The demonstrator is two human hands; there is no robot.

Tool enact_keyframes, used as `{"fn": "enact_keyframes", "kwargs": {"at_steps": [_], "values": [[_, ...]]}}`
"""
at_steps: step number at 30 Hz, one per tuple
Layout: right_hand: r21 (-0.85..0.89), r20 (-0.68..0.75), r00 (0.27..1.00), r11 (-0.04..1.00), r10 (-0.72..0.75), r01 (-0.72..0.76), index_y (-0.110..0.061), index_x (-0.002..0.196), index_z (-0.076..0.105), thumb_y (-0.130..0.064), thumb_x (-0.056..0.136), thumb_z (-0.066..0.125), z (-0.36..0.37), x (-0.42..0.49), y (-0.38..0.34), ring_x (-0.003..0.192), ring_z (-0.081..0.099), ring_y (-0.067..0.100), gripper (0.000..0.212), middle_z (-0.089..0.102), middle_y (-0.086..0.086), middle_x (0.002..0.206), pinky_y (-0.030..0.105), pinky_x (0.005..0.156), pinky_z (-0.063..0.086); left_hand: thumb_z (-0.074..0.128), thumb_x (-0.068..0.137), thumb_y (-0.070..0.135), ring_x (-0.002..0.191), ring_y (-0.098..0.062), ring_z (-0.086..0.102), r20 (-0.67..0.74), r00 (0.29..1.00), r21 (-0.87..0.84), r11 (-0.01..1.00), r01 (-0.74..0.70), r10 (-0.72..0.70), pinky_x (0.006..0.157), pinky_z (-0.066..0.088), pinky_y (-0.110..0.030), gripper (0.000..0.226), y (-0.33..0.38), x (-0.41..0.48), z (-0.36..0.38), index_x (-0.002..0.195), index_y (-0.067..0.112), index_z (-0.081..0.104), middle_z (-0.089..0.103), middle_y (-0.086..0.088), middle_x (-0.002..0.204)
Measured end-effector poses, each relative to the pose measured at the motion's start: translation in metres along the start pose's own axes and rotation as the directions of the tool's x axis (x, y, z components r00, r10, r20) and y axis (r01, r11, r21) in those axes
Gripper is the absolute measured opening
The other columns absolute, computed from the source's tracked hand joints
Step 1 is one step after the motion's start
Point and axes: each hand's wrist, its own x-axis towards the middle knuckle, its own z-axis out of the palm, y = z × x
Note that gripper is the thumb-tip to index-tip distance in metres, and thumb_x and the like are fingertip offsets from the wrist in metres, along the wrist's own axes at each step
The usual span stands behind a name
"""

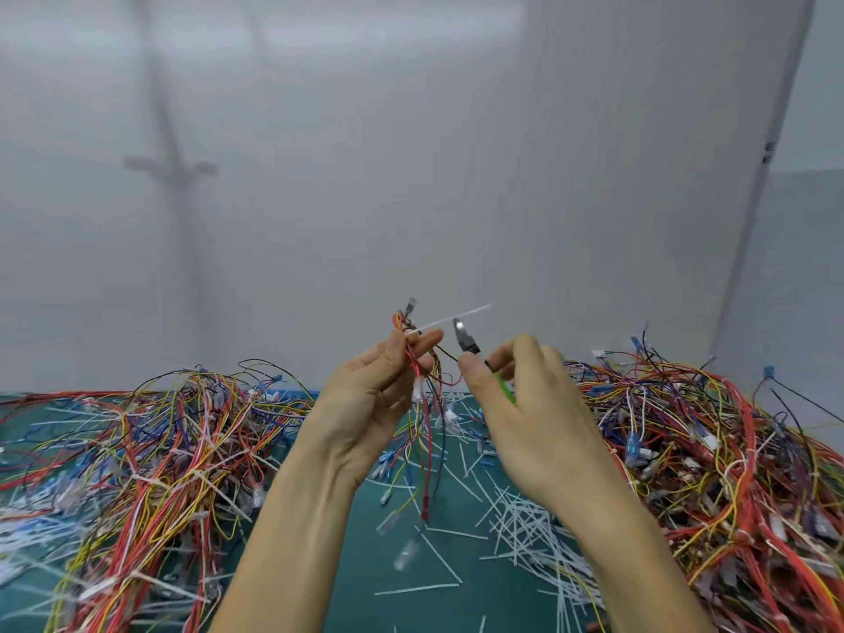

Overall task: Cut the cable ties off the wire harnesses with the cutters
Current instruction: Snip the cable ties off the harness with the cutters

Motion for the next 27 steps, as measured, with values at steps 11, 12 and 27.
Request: {"fn": "enact_keyframes", "kwargs": {"at_steps": [11, 12, 27], "values": [[-0.151, 0.101, 0.993, 0.986, -0.057, 0.071, -0.019, 0.077, 0.055, -0.072, 0.088, 0.017, 0.003, -0.002, 0.000, 0.075, 0.057, 0.025, 0.066, 0.056, -0.001, 0.069, 0.040, 0.067, 0.043, 0.066, 0.076, 0.022, 0.082, -0.012, 0.073, -0.003, 0.973, 0.148, 0.962, -0.228, 0.231, 0.074, 0.053, -0.015, 0.017, -0.006, -0.001, 0.004, 0.082, 0.011, 0.077, 0.077, -0.007, 0.096], [-0.153, 0.097, 0.994, 0.986, -0.056, 0.070, -0.019, 0.076, 0.054, -0.073, 0.087, 0.016, 0.003, -0.002, 0.000, 0.076, 0.057, 0.025, 0.067, 0.057, 0.000, 0.069, 0.039, 0.066, 0.043, 0.066, 0.075, 0.023, 0.083, -0.012, 0.073, 0.005, 0.971, 0.166, 0.957, -0.237, 0.240, 0.075, 0.053, -0.016, 0.017, -0.007, -0.001, 0.005, 0.079, 0.013, 0.079, 0.077, -0.006, 0.096], [-0.171, 0.054, 0.996, 0.982, -0.072, 0.080, -0.021, 0.078, 0.058, -0.072, 0.091, 0.019, 0.000, -0.003, -0.001, 0.075, 0.059, 0.023, 0.065, 0.061, -0.001, 0.073, 0.040, 0.067, 0.048, 0.072, 0.072, 0.026, 0.091, -0.015, 0.072, 0.040, 0.970, 0.187, 0.952, -0.242, 0.238, 0.079, 0.054, -0.018, 0.025, -0.014, 0.001, 0.007, 0.091, 0.010, 0.076, 0.076, -0.010, 0.102]]}}
